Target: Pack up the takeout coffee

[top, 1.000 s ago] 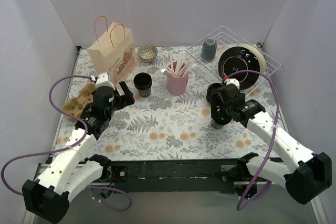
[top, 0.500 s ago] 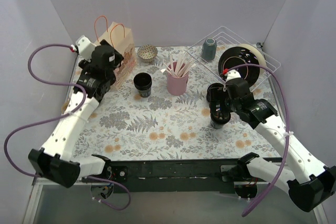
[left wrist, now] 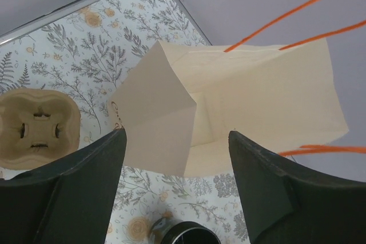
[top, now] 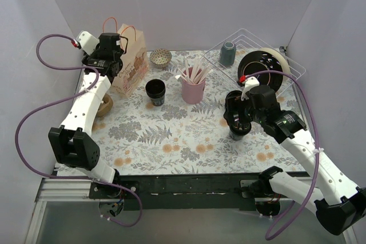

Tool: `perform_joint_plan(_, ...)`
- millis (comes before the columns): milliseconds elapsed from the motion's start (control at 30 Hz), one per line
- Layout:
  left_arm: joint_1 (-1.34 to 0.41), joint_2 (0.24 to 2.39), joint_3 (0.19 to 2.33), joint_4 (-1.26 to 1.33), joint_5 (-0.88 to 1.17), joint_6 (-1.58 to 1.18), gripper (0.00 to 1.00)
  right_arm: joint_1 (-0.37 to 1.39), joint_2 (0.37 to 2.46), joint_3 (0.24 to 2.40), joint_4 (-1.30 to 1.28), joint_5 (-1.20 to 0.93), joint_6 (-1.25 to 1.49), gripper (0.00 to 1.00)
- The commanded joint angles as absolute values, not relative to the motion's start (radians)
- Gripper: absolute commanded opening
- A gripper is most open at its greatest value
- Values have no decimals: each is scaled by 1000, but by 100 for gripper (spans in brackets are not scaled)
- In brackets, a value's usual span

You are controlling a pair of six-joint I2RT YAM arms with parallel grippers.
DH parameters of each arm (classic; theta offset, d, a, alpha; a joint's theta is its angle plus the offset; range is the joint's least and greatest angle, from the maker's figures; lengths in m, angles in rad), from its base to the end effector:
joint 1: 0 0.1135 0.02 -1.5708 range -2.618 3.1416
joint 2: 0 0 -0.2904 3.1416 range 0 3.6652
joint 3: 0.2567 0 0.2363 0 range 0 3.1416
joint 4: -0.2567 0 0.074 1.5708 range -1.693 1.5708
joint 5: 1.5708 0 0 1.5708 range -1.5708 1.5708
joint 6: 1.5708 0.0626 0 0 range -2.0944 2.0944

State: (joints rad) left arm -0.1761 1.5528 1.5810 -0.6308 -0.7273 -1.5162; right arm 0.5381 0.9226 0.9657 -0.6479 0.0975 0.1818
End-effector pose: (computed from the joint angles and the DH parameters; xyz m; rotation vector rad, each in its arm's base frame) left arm 0.3431 -0.0188 0.4018 -1.5400 1.3057 -0.2800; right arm 0.1599 0.0883 0.3373 -0.3326 2.1630 0.3042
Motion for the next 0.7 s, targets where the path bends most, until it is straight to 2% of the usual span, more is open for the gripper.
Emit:
perform_joint_plan(0, -138, 1585, 1606, -630, -696, -1536, 68, 537, 908, 957, -594, 78, 152, 96)
perform_joint_plan(100, -138, 1575, 1580, -603, -698, -1519, 58, 535, 911, 960, -589, 77, 152, 96)
perform_joint_plan(133, -138, 1569, 1571, -588, -693, -1508, 51, 535, 911, 963, -588, 75, 152, 96)
perform_joint_plan(233, -138, 1555, 1549, -538, -677, -1454, 43, 535, 910, 966, -583, 69, 153, 96)
perform_joint_plan(267, -138, 1557, 1552, -540, -681, -1450, 30, 537, 907, 966, -578, 66, 155, 96)
perform_joint_plan(333, -138, 1559, 1560, -540, -690, -1431, 19, 535, 902, 965, -578, 64, 158, 96)
perform_joint_plan(367, -138, 1557, 1566, -538, -699, -1425, 5, 535, 900, 965, -581, 61, 158, 96)
perform_joint_plan(400, -138, 1551, 1577, -531, -706, -1414, 0, 537, 897, 965, -583, 60, 156, 96)
perform_joint_plan(667, -138, 1499, 1670, -450, -689, -1273, 0, 537, 864, 963, -594, 71, 153, 96)
